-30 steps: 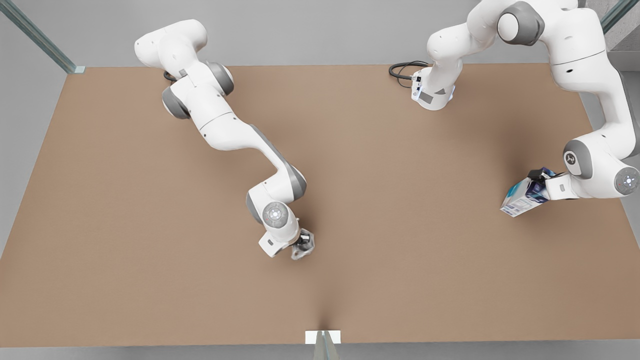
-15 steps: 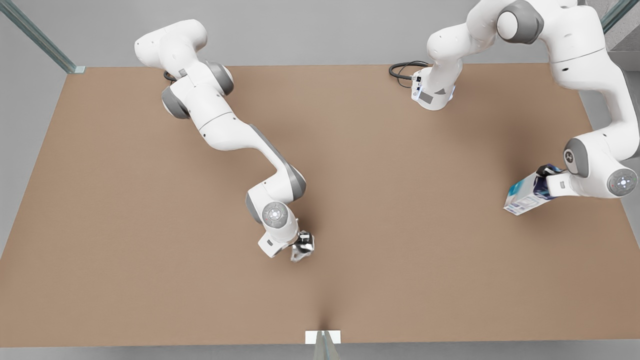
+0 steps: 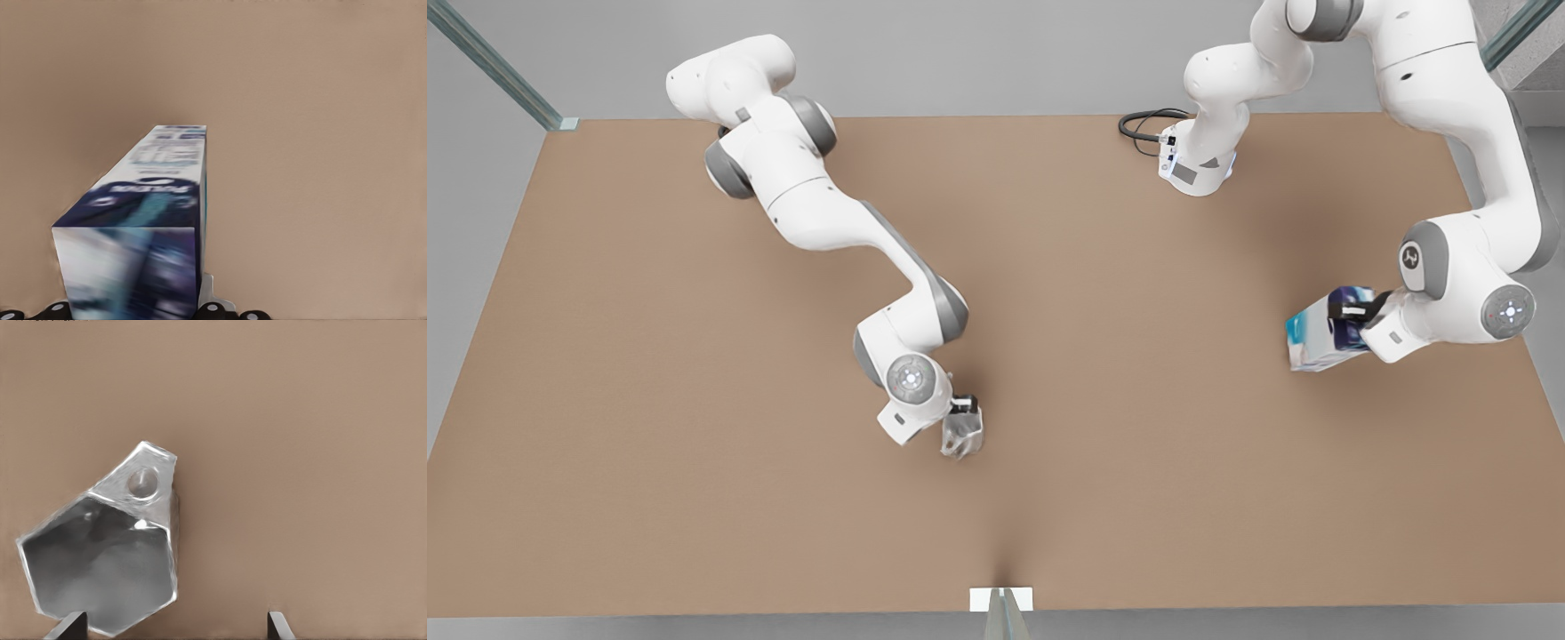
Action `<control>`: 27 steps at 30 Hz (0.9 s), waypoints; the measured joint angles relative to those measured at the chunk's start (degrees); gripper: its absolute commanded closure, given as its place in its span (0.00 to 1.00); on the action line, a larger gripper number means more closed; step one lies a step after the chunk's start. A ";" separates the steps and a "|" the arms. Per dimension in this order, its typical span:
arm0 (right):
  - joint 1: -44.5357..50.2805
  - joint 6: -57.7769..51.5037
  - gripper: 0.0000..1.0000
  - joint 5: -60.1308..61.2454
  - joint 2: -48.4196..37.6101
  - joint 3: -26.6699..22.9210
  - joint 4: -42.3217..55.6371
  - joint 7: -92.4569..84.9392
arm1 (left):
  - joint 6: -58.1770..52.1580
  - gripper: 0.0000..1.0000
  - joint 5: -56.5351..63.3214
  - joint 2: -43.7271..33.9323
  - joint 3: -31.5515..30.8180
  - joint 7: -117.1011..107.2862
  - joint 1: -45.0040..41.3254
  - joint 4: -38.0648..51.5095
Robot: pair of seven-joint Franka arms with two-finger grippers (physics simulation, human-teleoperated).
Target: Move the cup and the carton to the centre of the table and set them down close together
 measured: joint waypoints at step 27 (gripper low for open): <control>-30.24 -14.72 0.00 -3.46 -53.49 1.36 -34.20 -34.23 | 31.63 0.34 -3.66 24.37 -32.62 -123.61 -26.94 19.25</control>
